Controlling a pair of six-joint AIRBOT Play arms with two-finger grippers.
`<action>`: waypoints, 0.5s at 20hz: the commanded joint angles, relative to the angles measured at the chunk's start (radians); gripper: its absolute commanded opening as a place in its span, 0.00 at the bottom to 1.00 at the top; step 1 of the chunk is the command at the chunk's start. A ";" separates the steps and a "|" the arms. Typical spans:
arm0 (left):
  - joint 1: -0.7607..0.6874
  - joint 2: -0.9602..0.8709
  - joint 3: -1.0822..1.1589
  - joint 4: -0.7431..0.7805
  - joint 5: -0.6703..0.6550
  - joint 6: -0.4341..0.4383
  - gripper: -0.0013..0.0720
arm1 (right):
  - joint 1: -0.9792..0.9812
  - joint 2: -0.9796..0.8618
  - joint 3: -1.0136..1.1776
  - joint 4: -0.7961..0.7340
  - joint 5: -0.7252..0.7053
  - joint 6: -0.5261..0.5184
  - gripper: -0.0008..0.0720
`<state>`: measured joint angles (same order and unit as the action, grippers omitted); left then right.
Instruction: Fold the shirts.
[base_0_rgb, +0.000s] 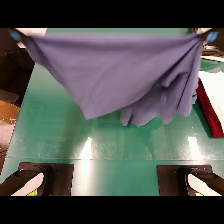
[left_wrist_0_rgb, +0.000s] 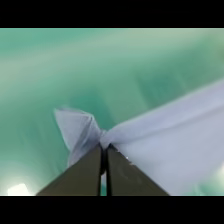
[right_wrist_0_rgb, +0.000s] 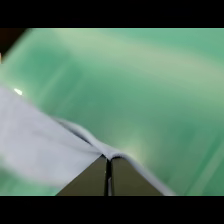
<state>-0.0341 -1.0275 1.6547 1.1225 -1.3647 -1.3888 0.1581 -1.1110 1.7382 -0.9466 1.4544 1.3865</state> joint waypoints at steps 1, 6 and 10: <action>0.000 -0.058 -0.290 0.011 0.064 0.034 0.06 | 0.032 -0.126 -0.106 0.002 0.073 0.022 0.03; 0.000 -0.213 -0.487 0.027 0.351 0.035 0.06 | 0.095 -0.325 -0.294 0.004 -0.245 -0.024 0.03; 0.000 -0.256 -0.483 0.022 0.529 0.033 0.06 | 0.095 -0.436 -0.298 0.013 -0.413 -0.023 0.03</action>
<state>-0.0341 -1.2453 1.1976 1.1439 -0.9897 -1.3560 0.2459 -1.4689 1.4639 -0.9390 1.1881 1.3682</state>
